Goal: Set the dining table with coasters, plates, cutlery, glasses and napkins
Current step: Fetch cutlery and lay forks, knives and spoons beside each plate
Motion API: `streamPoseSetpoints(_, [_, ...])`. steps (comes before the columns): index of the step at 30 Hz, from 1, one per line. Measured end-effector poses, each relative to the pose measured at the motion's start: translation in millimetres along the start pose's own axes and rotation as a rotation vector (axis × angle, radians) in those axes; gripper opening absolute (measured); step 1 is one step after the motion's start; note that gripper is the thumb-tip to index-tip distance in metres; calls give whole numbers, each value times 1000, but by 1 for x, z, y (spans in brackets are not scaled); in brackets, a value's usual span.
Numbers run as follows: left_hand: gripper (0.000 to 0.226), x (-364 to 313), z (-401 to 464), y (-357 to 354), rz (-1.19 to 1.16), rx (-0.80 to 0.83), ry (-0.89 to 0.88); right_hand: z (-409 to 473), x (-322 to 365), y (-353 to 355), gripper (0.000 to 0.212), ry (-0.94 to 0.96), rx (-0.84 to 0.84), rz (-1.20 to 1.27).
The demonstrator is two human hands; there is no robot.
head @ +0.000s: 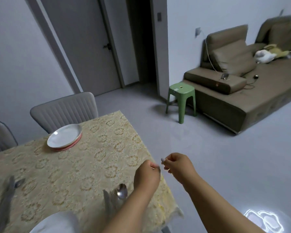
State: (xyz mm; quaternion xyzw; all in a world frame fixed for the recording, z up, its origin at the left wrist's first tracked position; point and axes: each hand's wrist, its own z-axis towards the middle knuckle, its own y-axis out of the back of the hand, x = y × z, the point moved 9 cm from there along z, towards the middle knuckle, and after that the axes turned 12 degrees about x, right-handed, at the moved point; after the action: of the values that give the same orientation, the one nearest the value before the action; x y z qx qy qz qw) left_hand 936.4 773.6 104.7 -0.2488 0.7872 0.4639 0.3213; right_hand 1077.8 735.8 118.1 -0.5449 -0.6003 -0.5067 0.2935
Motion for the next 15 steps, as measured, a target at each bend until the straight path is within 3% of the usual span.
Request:
streamPoseSetpoints(7, [9, -92, 53, -102, -74, 46, -11, 33, -15, 161, 22, -12, -25, -112])
streamPoseSetpoints(15, [9, -142, 121, -110, -80, -62, 21, 91, -24, 245, 21, 1, -76, 52])
